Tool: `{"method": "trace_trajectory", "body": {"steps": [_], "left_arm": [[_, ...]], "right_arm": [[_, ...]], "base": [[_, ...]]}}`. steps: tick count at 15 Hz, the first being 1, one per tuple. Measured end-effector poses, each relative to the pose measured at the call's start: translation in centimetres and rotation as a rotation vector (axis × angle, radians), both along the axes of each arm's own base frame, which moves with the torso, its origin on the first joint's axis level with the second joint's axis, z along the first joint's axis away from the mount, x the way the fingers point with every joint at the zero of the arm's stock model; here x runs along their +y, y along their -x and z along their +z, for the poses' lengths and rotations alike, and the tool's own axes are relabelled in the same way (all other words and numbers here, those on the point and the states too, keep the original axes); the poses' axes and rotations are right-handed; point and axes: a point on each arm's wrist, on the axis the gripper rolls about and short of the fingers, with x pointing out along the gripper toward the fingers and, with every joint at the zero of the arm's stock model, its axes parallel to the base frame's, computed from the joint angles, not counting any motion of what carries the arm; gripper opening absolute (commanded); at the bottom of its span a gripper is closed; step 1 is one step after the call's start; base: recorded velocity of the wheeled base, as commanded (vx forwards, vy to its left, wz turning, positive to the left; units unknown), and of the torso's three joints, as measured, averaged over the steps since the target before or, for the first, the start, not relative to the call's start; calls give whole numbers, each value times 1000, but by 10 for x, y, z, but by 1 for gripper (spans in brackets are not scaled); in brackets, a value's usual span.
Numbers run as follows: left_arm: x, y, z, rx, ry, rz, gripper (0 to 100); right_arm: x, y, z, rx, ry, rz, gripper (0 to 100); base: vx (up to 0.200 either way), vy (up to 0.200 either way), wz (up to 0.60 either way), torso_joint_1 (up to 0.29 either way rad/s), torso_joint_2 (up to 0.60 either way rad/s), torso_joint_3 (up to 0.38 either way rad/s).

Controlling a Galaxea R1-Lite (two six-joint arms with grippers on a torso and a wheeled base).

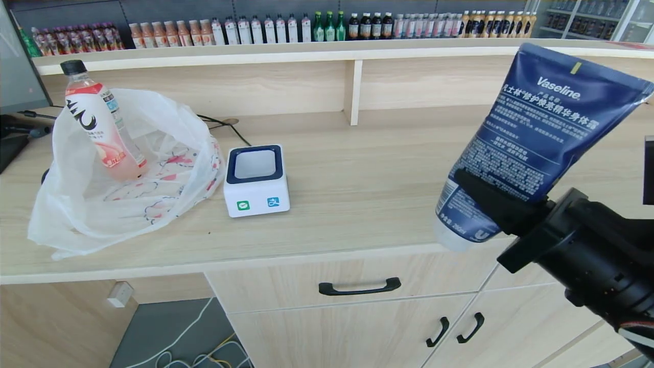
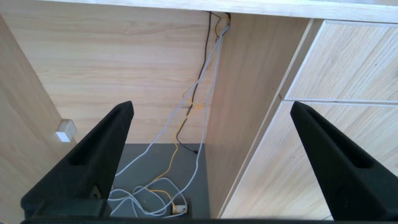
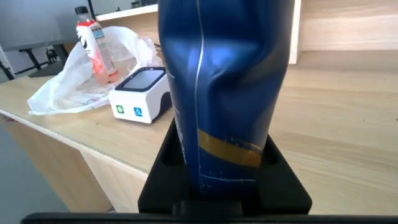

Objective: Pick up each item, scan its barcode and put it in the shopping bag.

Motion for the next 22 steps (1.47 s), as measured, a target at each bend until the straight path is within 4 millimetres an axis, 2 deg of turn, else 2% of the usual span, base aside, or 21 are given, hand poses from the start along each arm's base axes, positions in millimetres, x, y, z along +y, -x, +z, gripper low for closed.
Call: {"method": "trace_trajectory", "body": {"steps": [4, 6, 9, 13, 19, 22], "left_arm": [[0, 0, 0, 0, 0, 0, 100], [0, 0, 0, 0, 0, 0, 100], [0, 0, 0, 0, 0, 0, 100], [0, 0, 0, 0, -1, 0, 100], [0, 0, 0, 0, 3, -1, 100], [0, 0, 0, 0, 3, 0, 100]], "right_arm": [[10, -16, 9, -92, 28, -76, 0], [14, -22, 9, -137, 21, -111, 0], [18, -33, 6, -114, 7, -203, 0], [18, -36, 2, -105, 26, -242, 0], [13, -39, 6, -121, 30, -286, 0], [5, -42, 12, -111, -9, -390, 0]], "base": [[0, 0, 0, 0, 0, 0], [-200, 0, 0, 2, 5, -2], [-67, 0, 0, 6, 2, 1], [0, 0, 0, 0, 0, 0], [0, 200, 0, 4, 3, 2], [0, 200, 0, -4, 1, 2]]}}
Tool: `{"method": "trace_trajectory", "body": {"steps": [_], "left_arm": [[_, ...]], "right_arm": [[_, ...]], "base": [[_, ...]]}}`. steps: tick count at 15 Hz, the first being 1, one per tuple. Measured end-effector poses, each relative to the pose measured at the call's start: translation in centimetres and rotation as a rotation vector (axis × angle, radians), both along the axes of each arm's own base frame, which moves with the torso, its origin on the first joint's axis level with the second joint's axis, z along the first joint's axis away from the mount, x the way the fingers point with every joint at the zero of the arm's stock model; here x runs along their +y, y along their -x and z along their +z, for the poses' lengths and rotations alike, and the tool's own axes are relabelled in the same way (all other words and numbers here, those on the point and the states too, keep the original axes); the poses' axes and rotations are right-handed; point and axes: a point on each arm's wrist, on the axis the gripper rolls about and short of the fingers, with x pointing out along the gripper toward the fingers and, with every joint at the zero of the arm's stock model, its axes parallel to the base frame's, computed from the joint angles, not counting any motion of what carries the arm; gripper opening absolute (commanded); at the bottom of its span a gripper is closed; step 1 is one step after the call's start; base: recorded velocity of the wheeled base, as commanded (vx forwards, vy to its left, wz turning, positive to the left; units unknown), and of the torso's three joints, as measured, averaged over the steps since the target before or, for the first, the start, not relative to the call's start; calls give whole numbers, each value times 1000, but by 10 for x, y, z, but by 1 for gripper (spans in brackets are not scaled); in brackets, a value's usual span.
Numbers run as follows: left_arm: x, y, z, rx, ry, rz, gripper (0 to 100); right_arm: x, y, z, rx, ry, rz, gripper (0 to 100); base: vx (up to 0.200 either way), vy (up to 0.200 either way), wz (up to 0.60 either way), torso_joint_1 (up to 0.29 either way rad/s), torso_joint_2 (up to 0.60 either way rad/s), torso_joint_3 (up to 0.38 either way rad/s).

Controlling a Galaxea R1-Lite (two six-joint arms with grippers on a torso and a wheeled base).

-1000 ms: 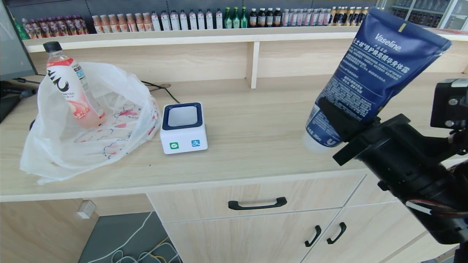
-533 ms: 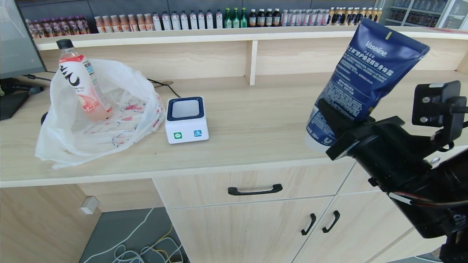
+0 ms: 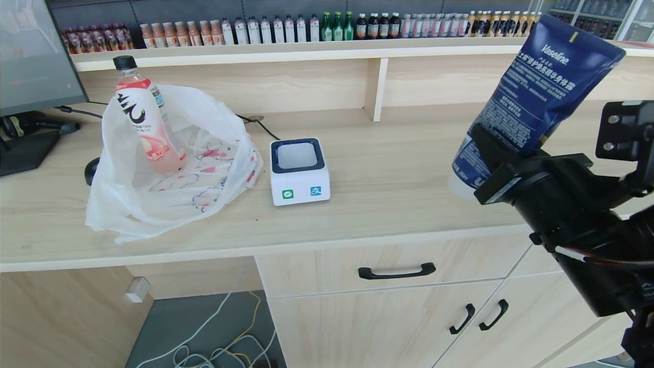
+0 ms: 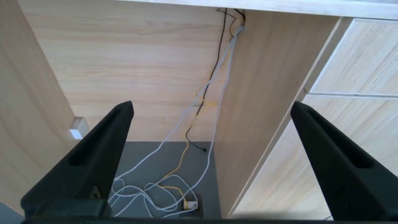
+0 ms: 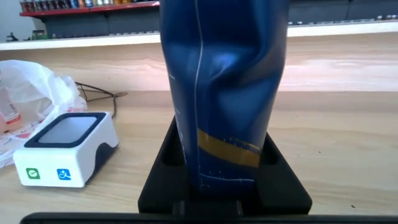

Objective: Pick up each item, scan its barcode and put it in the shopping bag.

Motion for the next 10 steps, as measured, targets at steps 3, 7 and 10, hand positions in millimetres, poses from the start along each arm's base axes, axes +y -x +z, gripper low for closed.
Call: {"method": "trace_trajectory", "body": {"steps": [3, 7, 10], "left_arm": [[0, 0, 0, 0, -1, 0, 100], [0, 0, 0, 0, 0, 0, 100], [0, 0, 0, 0, -2, 0, 100]], "right_arm": [[2, -2, 2, -25, 32, 34, 0], [8, -3, 2, -42, 80, 32, 0], [19, 5, 0, -34, 94, 33, 0]], "base": [[0, 200, 0, 4, 2, 2], [0, 200, 0, 2, 1, 0], [0, 133, 0, -2, 2, 2]]}}
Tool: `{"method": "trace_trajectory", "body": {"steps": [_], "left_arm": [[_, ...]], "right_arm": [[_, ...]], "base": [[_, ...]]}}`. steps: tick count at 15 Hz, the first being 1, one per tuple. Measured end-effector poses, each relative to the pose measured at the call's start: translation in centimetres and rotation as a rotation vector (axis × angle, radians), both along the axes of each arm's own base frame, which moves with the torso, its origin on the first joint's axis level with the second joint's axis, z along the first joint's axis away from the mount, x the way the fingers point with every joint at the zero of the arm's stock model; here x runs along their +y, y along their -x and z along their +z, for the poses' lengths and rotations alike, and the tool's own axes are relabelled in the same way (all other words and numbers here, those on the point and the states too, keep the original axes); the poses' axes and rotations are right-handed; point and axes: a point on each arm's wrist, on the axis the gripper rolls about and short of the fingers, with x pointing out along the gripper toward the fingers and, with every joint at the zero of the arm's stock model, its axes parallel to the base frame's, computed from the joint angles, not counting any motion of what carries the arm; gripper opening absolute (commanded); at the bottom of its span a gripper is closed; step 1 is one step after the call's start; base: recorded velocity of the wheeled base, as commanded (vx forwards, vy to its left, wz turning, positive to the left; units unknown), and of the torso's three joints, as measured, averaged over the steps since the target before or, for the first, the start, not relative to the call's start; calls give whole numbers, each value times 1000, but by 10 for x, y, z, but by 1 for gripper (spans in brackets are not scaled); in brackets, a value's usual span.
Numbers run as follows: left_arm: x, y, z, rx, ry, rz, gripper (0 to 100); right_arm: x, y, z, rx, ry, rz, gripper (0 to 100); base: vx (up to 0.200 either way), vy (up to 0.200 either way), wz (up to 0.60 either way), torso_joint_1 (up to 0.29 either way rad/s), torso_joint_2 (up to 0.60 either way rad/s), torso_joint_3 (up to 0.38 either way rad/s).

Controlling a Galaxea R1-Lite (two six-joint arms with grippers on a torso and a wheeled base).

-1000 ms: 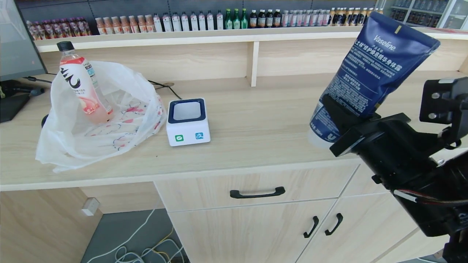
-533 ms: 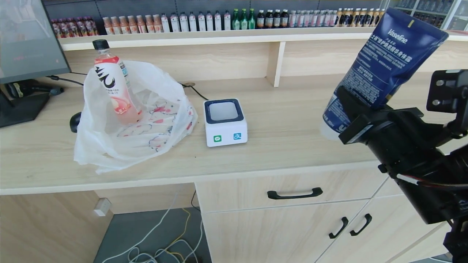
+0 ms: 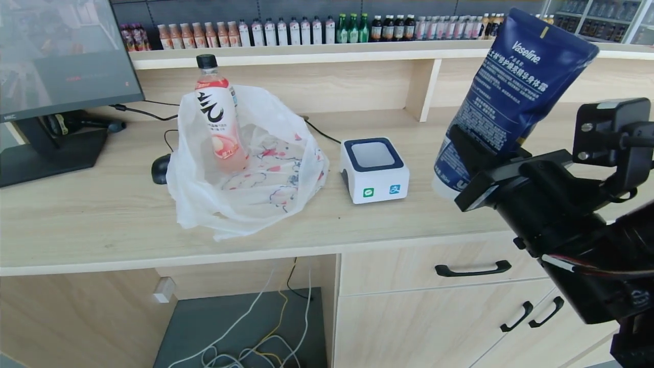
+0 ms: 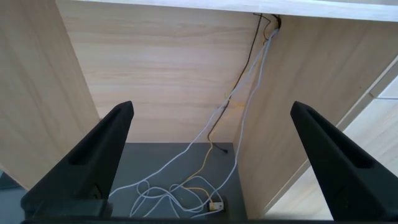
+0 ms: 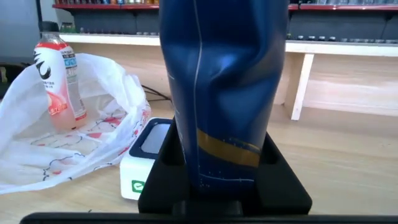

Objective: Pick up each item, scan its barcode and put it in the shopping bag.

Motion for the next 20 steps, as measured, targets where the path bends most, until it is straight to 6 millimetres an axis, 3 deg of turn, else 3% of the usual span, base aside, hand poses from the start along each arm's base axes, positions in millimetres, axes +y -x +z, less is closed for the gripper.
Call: {"method": "trace_trajectory", "body": {"steps": [7, 15, 20], "left_arm": [[0, 0, 0, 0, -1, 0, 100], [0, 0, 0, 0, 0, 0, 100], [0, 0, 0, 0, -1, 0, 100]], "right_arm": [[5, 0, -4, -47, 172, -69, 0], [25, -17, 32, -132, 399, -153, 0], [37, -24, 48, -227, 598, -62, 0]], "base": [[0, 0, 0, 0, 0, 0], [0, 0, 0, 0, 0, 0], [0, 0, 0, 0, 0, 0]]}}
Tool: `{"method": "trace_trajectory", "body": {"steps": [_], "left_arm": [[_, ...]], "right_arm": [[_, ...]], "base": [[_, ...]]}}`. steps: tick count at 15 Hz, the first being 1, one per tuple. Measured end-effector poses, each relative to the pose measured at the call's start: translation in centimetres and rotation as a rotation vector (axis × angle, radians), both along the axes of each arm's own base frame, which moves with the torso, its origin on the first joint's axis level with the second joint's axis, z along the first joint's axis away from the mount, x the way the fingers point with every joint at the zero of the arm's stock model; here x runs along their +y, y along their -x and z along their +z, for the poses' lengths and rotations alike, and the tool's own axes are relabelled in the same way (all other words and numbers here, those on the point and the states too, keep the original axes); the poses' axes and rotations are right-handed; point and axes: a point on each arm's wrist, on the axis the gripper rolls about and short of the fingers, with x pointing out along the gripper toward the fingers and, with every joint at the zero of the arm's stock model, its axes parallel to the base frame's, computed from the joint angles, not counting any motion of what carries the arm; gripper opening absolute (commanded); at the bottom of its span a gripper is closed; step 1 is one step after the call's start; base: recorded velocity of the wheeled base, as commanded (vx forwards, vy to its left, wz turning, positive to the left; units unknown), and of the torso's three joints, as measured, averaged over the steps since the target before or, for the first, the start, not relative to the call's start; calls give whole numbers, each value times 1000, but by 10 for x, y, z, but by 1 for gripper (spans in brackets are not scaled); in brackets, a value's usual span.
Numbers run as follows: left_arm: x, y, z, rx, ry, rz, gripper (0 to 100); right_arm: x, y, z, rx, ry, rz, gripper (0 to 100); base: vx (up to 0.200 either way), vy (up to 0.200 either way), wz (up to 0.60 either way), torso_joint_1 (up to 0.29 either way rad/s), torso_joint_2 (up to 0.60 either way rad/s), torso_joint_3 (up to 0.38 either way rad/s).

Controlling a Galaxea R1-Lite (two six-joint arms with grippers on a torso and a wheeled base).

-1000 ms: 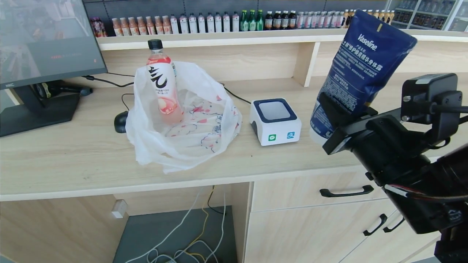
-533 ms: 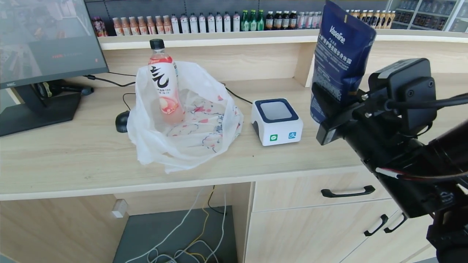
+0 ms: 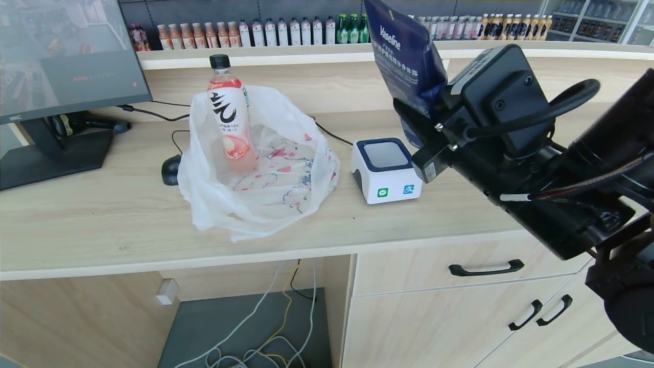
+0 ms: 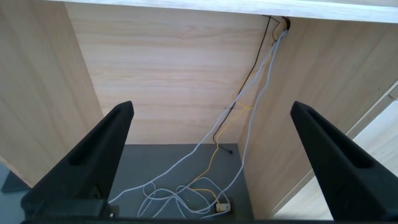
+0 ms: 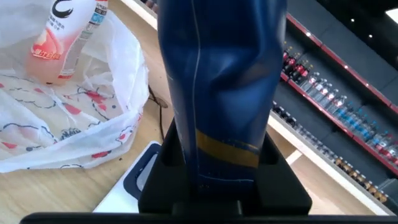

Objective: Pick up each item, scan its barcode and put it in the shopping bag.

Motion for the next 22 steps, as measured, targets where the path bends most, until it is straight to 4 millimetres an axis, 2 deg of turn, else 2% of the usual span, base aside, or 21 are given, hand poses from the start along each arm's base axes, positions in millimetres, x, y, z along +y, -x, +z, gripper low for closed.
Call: {"method": "trace_trajectory", "body": {"steps": [3, 6, 12, 20, 22], "left_arm": [[0, 0, 0, 0, 0, 0, 100], [0, 0, 0, 0, 0, 0, 100], [0, 0, 0, 0, 0, 0, 100], [0, 0, 0, 0, 0, 0, 100], [0, 0, 0, 0, 0, 0, 100]], "right_arm": [[-3, -7, 1, -17, 88, 52, 0], [-15, -25, 2, -22, 198, 96, 0], [-16, -51, -1, -68, 372, 160, 0], [-23, -74, -15, -60, 481, 207, 0], [-27, -83, -8, -61, 503, 204, 0]], "base": [[0, 0, 0, 0, 0, 0], [0, 0, 0, 0, 0, 0], [0, 0, 0, 0, 0, 0], [0, 0, 0, 0, 0, 0], [0, 0, 0, 0, 0, 0]]}}
